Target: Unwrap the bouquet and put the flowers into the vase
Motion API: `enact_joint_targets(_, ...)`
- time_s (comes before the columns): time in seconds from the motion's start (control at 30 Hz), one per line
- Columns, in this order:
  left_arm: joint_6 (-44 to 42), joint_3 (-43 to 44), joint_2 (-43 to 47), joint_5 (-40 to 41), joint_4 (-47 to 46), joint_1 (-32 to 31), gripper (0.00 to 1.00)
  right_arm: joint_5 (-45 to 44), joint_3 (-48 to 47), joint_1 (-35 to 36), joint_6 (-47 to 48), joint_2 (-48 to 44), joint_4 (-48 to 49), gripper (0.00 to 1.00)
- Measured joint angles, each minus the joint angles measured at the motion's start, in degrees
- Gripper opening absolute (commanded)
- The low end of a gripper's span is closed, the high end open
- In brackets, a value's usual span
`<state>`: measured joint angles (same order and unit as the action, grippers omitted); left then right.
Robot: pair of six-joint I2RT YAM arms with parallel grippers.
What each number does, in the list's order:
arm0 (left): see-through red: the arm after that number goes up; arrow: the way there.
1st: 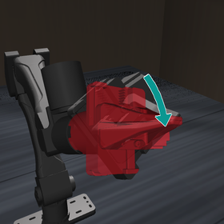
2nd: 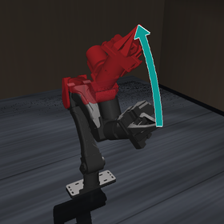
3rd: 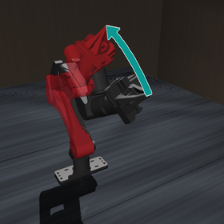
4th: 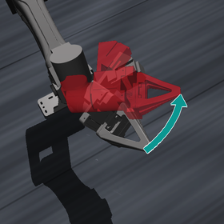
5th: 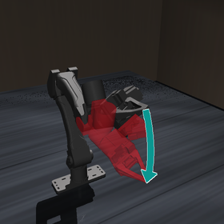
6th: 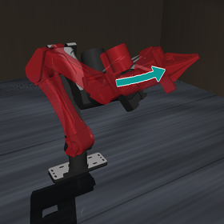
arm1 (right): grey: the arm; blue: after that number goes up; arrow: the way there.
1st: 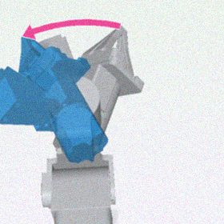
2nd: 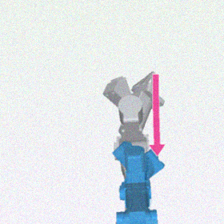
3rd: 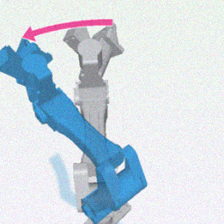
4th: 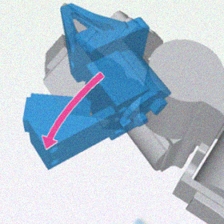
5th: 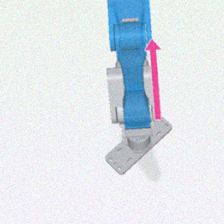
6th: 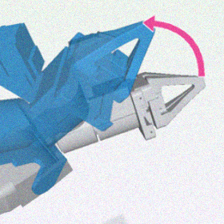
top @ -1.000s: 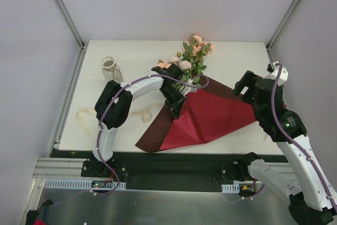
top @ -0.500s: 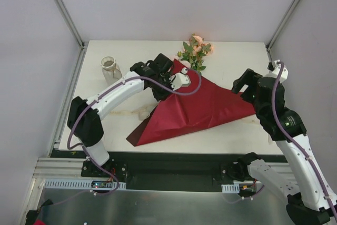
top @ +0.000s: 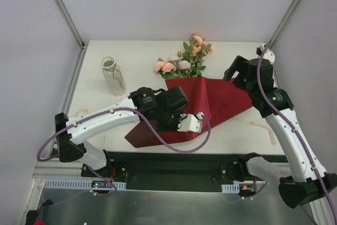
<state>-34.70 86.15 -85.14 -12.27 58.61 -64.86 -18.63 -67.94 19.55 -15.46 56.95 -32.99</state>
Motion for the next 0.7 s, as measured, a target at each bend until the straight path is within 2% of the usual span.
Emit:
enact_joint_targets(0.2, -0.37, 5.14, 0.0, 2.08, 3.85, -7.52, 0.06, 5.22, -7.98, -0.33, 1.42, 8.11, 1.73, 0.88)
enact_joint_targets(0.43, -1.62, 5.55, -0.68, 7.23, 6.78, -19.32, 0.1, 13.46, -19.78, -0.37, 3.48, 16.48, 3.8, 0.85)
enact_joint_targets(0.57, -2.1, 5.55, -1.11, 8.94, 7.98, -21.05, 0.15, 15.32, -17.79, 1.6, 3.96, 17.64, 4.68, 0.83)
enact_joint_targets(0.7, -2.19, 5.57, -1.09, 11.43, 8.2, -21.03, 0.15, 16.04, -8.28, 6.47, 4.13, 16.55, 4.66, 0.82)
